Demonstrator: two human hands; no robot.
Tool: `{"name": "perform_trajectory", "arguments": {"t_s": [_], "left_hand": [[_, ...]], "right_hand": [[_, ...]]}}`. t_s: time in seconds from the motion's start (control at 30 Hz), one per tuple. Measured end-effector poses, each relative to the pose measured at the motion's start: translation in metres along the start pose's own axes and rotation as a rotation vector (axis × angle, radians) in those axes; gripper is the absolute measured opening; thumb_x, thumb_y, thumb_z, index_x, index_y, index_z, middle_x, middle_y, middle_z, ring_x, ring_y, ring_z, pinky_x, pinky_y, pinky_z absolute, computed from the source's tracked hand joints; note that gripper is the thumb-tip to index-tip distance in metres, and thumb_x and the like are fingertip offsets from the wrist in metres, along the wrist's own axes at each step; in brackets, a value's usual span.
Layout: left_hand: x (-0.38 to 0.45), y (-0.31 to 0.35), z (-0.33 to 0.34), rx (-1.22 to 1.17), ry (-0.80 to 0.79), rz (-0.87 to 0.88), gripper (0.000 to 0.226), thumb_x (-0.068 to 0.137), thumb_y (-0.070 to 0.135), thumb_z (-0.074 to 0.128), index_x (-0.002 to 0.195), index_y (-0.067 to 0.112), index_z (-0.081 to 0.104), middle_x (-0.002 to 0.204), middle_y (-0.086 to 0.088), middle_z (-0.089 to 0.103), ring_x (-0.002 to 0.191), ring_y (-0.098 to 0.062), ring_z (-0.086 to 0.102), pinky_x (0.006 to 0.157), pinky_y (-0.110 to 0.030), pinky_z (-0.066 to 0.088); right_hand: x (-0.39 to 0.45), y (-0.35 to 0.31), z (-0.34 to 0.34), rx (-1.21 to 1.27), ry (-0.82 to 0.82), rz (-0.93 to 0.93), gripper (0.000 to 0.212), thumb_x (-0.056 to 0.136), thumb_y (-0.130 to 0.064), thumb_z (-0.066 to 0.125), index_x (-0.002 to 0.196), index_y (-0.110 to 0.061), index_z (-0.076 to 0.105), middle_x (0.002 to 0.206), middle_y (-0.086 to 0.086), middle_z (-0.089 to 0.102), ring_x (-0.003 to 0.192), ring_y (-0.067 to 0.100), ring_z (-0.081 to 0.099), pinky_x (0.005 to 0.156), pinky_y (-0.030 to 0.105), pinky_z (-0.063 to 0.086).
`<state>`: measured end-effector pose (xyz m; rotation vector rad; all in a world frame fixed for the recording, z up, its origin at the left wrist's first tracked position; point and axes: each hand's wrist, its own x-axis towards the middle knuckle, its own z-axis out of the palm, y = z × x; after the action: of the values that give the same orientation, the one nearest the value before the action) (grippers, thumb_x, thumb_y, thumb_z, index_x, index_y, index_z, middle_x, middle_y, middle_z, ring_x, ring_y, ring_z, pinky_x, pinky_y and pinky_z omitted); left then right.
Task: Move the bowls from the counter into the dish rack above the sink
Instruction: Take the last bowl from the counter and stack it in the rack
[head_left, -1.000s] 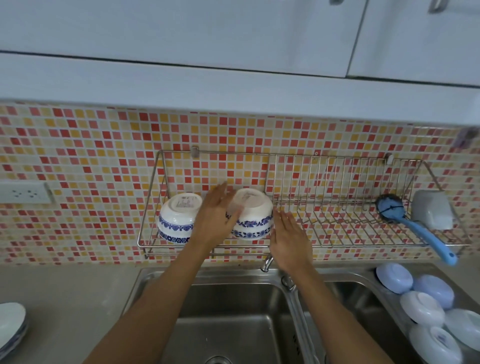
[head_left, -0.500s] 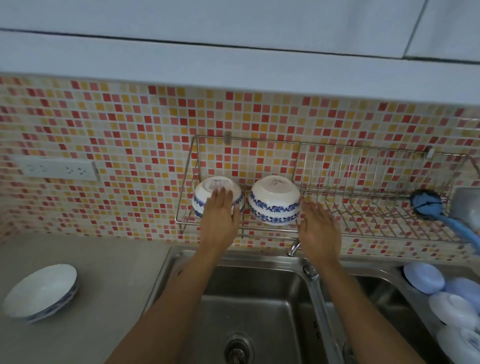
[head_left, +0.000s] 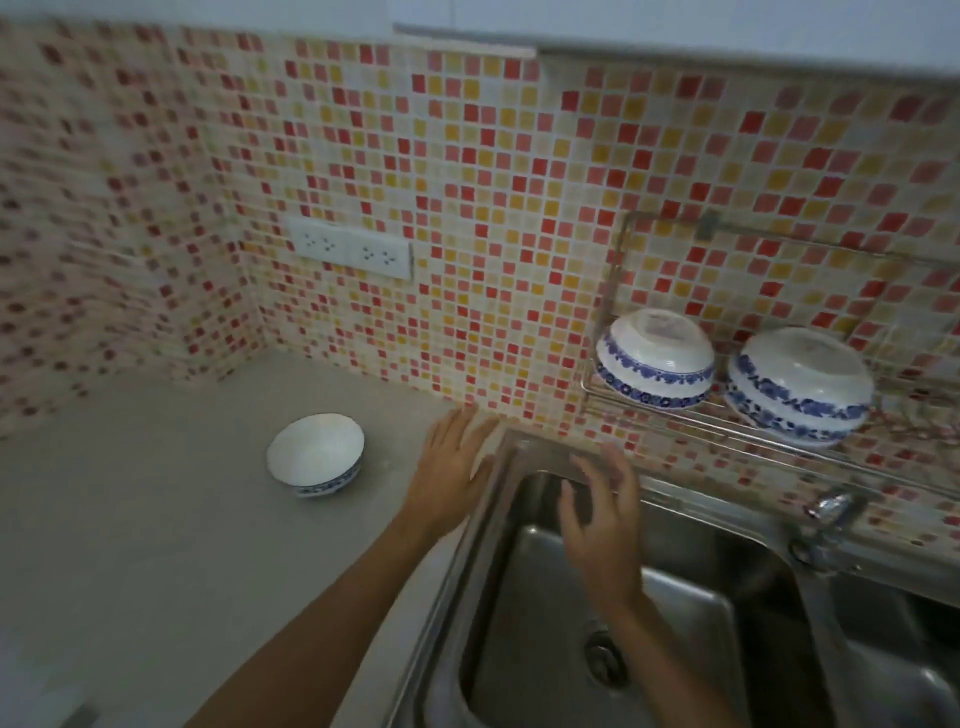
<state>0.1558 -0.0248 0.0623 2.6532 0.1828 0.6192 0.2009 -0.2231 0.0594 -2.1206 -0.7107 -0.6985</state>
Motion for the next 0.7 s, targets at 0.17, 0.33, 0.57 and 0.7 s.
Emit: {"name": "perform_trajectory", "arguments": {"t_s": [0.17, 0.33, 0.57, 0.7], "left_hand": [[-0.024, -0.11, -0.05, -0.053, 0.104, -0.446, 0.04, 0.093, 0.02, 0.053, 0.132, 0.012, 0.05, 0.144, -0.017, 0.041, 0.131, -0.034, 0.039, 0.107, -0.044, 0.036], [-0.042, -0.199, -0.072, -0.149, 0.156, -0.836, 0.048, 0.091, 0.019, 0.056, 0.134, 0.004, 0.043, 0.139, -0.022, 0.032, 0.122, -0.038, 0.043, 0.1, -0.045, 0.042], [-0.047, -0.268, -0.057, -0.386, -0.065, -1.133, 0.055, 0.091, 0.022, 0.056, 0.136, -0.001, 0.035, 0.136, -0.028, 0.036, 0.116, -0.043, 0.05, 0.098, -0.042, 0.041], [-0.043, -0.294, -0.039, -0.618, -0.097, -1.196, 0.06, 0.072, 0.024, 0.046, 0.127, 0.001, 0.047, 0.128, -0.025, 0.049, 0.11, -0.042, 0.054, 0.093, -0.05, 0.05]], "right_hand": [[-0.006, -0.065, 0.108, 0.102, -0.5, 0.246, 0.021, 0.087, -0.024, 0.063, 0.107, -0.02, 0.061, 0.106, 0.002, 0.061, 0.094, 0.023, 0.062, 0.079, 0.033, 0.052], [0.004, -0.115, 0.188, 0.109, -0.697, 0.527, 0.02, 0.092, -0.041, 0.055, 0.096, -0.022, 0.057, 0.08, 0.001, 0.065, 0.072, 0.022, 0.061, 0.064, 0.03, 0.048], [0.02, -0.153, 0.271, 0.193, -1.012, 0.916, 0.059, 0.086, -0.062, 0.053, 0.121, -0.018, 0.039, 0.11, 0.016, 0.065, 0.05, 0.018, 0.055, 0.035, 0.017, 0.035], [0.011, -0.154, 0.3, 0.187, -0.981, 0.916, 0.043, 0.089, -0.031, 0.054, 0.124, -0.008, 0.044, 0.109, 0.017, 0.065, 0.058, 0.026, 0.061, 0.052, 0.033, 0.051]]}}
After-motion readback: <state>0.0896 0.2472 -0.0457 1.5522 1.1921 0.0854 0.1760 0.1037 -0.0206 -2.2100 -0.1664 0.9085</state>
